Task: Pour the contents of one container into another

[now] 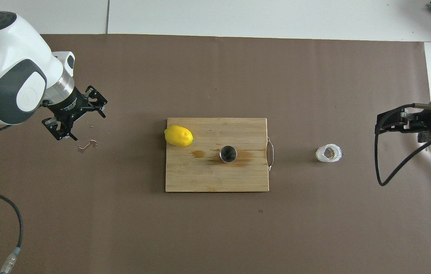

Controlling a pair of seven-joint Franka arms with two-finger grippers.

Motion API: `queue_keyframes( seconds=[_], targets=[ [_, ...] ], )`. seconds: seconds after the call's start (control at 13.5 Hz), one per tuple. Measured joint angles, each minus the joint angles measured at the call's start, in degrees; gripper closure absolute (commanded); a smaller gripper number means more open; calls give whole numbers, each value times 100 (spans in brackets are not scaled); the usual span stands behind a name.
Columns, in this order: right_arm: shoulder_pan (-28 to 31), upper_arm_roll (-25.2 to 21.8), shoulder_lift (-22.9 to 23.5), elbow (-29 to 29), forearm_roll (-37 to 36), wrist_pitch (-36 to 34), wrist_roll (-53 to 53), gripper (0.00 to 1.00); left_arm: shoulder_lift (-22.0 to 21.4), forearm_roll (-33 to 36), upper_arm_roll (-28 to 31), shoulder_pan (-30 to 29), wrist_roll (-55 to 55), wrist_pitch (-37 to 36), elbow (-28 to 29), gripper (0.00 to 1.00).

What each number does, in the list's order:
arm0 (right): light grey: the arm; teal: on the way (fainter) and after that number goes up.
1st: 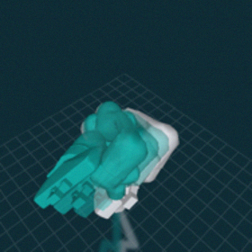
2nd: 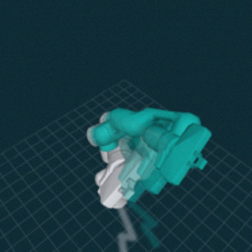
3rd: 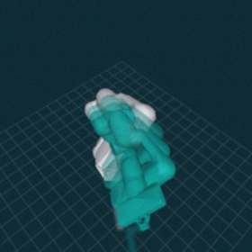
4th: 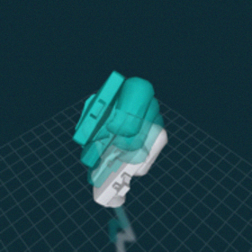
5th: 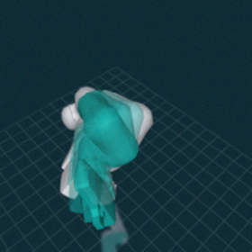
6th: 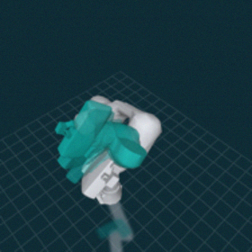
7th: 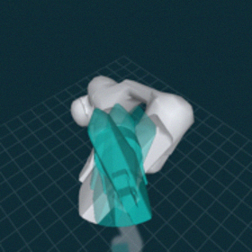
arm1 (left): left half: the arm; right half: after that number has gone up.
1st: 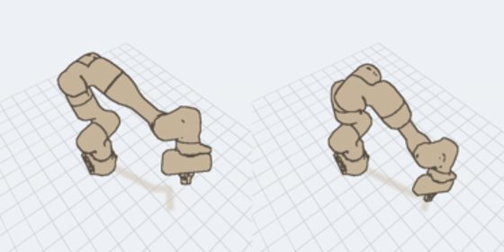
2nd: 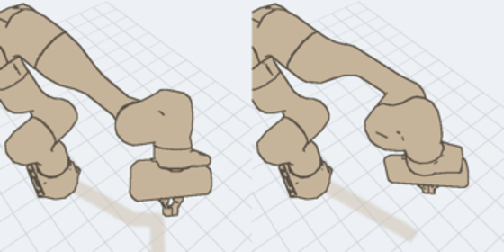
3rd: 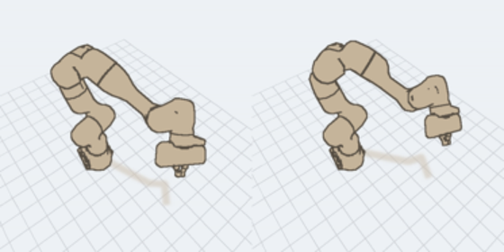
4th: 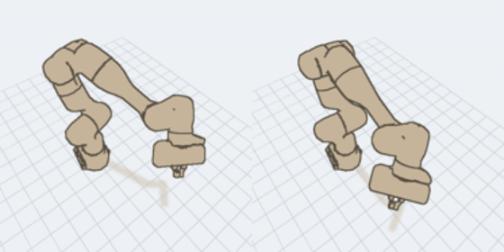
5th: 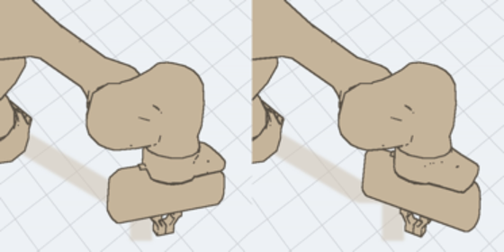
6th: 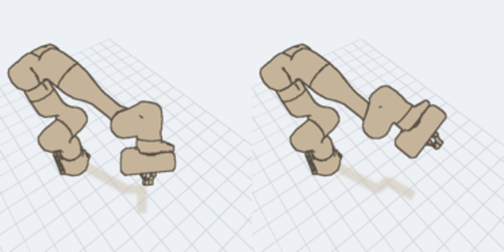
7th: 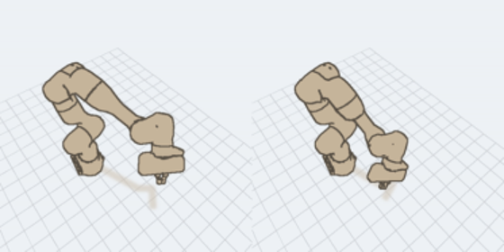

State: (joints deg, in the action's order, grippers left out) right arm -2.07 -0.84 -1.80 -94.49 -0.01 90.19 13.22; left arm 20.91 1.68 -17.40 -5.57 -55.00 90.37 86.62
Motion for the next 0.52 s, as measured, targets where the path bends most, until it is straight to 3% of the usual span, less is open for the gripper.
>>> queue_keyframes(
  seconds=[0.22,0.52],
  targets=[
    [-2,1,-2,-19,0,0,-43,0,-153,16,48,-348,828,-17,-6,0],
    [-6,6,-82,-435,10,489,-1552,0,-265,-43,53,-849,1927,-22,-25,0]
  ],
)
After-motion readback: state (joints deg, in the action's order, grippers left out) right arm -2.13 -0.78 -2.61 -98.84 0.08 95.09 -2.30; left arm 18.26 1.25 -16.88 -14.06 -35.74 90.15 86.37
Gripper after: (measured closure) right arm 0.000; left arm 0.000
